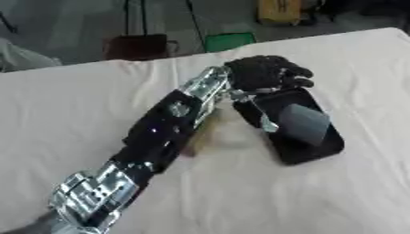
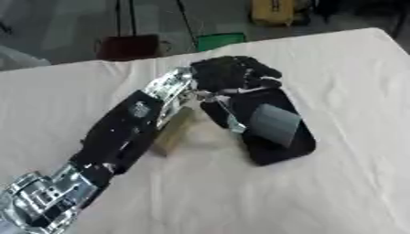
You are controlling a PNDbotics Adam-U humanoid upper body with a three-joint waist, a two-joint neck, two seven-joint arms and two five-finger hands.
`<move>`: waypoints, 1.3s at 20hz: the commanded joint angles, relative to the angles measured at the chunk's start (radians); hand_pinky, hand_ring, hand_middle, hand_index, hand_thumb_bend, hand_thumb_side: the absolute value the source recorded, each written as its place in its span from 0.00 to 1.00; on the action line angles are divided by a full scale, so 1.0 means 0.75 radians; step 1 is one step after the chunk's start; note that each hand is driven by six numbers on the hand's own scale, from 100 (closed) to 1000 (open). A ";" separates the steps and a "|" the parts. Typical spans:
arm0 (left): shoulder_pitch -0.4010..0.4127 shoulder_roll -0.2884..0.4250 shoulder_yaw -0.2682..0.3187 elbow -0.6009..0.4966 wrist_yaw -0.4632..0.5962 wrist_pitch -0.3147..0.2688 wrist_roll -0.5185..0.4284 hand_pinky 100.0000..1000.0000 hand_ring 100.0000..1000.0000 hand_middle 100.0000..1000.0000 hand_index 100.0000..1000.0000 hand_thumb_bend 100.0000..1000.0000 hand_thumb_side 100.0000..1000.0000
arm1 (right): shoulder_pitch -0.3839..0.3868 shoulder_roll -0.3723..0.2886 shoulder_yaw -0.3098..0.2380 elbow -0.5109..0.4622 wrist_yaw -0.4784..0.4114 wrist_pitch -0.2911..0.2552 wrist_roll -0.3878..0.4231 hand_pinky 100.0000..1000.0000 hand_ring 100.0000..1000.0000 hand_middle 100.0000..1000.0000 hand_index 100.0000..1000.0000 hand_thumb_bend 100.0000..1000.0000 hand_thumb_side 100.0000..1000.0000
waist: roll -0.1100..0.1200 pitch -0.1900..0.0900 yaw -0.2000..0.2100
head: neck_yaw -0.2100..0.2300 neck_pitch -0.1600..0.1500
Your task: Pick up objects on the table and place them in the box.
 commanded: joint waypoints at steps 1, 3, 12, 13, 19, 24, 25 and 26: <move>-0.007 0.129 0.032 -0.148 0.276 0.045 -0.053 0.88 0.88 0.89 0.96 0.26 0.66 | 0.002 -0.024 -0.016 -0.030 0.000 -0.005 -0.007 0.61 0.47 0.74 0.81 0.00 0.47 | -0.019 -0.031 0.012 | -0.023 -0.015; 0.005 0.179 0.036 -0.232 0.444 0.090 -0.144 0.88 0.88 0.89 0.96 0.26 0.66 | 0.006 -0.026 -0.018 -0.030 0.001 -0.006 -0.011 0.61 0.47 0.74 0.81 0.00 0.47 | -0.021 -0.034 0.021 | -0.029 -0.015; 0.287 0.509 0.127 -0.656 1.292 0.196 -0.592 0.86 0.85 0.86 0.94 0.03 0.83 | 0.047 -0.037 -0.038 -0.030 0.019 0.007 -0.035 0.61 0.48 0.74 0.81 0.00 0.48 | -0.028 -0.071 0.166 | -0.077 0.005; 0.320 0.525 0.149 -0.685 1.329 0.225 -0.594 0.86 0.85 0.86 0.94 0.03 0.83 | 0.049 -0.038 -0.038 -0.030 0.019 0.007 -0.034 0.61 0.48 0.74 0.81 0.00 0.48 | -0.028 -0.073 0.178 | -0.079 0.007; 0.477 0.591 0.234 -0.821 1.377 0.304 -0.557 0.85 0.84 0.85 0.94 0.04 0.80 | 0.068 -0.036 -0.042 -0.030 0.021 -0.001 -0.031 0.61 0.48 0.74 0.82 0.00 0.48 | -0.033 -0.077 0.217 | -0.083 0.011; 0.536 0.599 0.263 -0.834 1.366 0.324 -0.581 0.85 0.84 0.86 0.94 0.00 0.82 | 0.072 -0.036 -0.044 -0.030 0.021 -0.006 -0.031 0.61 0.48 0.74 0.82 0.00 0.49 | -0.036 -0.078 0.226 | -0.083 0.009; 0.560 0.595 0.268 -0.838 1.384 0.321 -0.587 0.84 0.82 0.84 0.94 0.02 0.83 | 0.073 -0.036 -0.044 -0.030 0.021 -0.006 -0.031 0.61 0.48 0.74 0.82 0.00 0.49 | -0.038 -0.078 0.233 | -0.085 0.011; 0.579 0.593 0.276 -0.841 1.399 0.313 -0.593 0.84 0.82 0.83 0.94 0.09 0.84 | 0.074 -0.035 -0.044 -0.030 0.022 -0.006 -0.031 0.61 0.48 0.74 0.82 0.00 0.49 | -0.039 -0.078 0.236 | -0.085 0.012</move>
